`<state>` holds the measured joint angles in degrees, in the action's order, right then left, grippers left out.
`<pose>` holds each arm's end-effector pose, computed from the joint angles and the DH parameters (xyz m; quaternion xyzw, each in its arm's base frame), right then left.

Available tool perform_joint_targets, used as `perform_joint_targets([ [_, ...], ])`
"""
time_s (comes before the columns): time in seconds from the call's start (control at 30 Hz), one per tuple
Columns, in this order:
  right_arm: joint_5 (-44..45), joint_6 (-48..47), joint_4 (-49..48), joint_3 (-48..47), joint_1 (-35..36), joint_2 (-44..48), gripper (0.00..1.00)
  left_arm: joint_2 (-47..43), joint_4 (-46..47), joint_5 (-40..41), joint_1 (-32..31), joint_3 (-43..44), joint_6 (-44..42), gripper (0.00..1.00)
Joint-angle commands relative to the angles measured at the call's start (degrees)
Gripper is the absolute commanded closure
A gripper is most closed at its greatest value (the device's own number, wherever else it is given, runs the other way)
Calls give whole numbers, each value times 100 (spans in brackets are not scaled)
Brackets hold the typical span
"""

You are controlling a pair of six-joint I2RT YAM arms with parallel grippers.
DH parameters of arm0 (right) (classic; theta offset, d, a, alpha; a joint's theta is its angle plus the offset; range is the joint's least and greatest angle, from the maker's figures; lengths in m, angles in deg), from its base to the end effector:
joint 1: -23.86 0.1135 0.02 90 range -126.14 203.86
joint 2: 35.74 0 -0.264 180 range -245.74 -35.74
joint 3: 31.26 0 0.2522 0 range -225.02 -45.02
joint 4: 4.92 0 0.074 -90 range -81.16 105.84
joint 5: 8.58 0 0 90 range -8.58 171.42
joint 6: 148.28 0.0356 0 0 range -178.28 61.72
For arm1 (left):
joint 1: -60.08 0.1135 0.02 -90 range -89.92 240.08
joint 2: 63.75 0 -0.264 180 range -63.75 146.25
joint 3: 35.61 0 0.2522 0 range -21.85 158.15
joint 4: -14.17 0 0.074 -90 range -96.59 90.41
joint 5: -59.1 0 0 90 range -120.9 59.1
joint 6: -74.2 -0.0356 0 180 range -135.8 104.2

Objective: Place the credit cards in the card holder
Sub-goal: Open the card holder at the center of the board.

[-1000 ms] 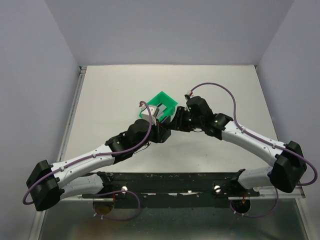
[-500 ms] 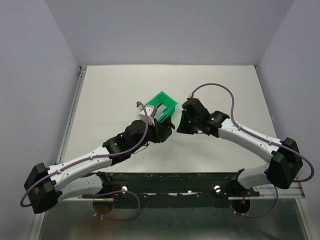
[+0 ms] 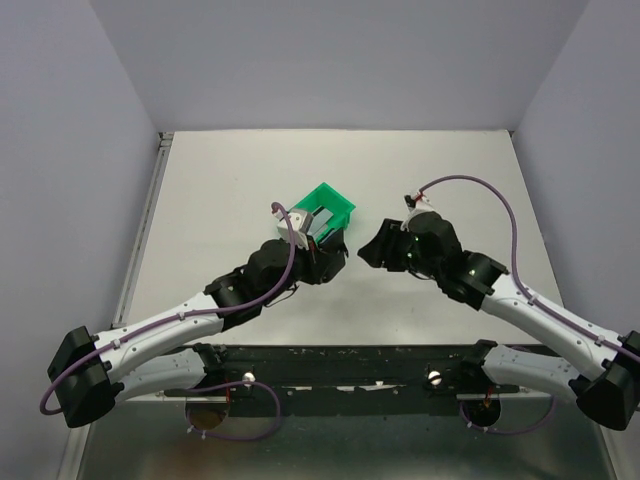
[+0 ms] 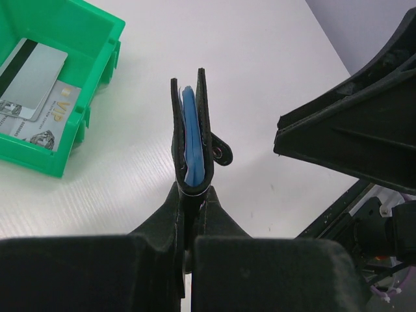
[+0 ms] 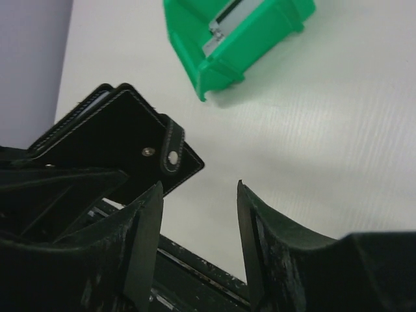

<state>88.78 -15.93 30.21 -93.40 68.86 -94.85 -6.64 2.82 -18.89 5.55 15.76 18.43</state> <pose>0.1651 0.1586 0.2953 0.0109 0.8737 0.2930 0.3882 0.1404 -0.1843 0.2780 0.0798 0.7983 -0.3532 0.4812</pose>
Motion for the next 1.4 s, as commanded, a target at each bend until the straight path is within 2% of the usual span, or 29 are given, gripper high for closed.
perform_joint_targets([
  [0.0,-1013,-472,-906,-13,-8,-275,41,29,119,38,-32,98,4,100],
  [0.13,-1438,-508,-1125,-163,10,-654,41,82,128,-76,-23,115,13,100],
  [0.7,-973,-693,-792,-549,18,-1260,62,29,330,-428,-23,36,65,100],
  [1.37,-472,-921,-256,-541,27,-1182,64,-50,295,-357,-32,-8,39,100],
])
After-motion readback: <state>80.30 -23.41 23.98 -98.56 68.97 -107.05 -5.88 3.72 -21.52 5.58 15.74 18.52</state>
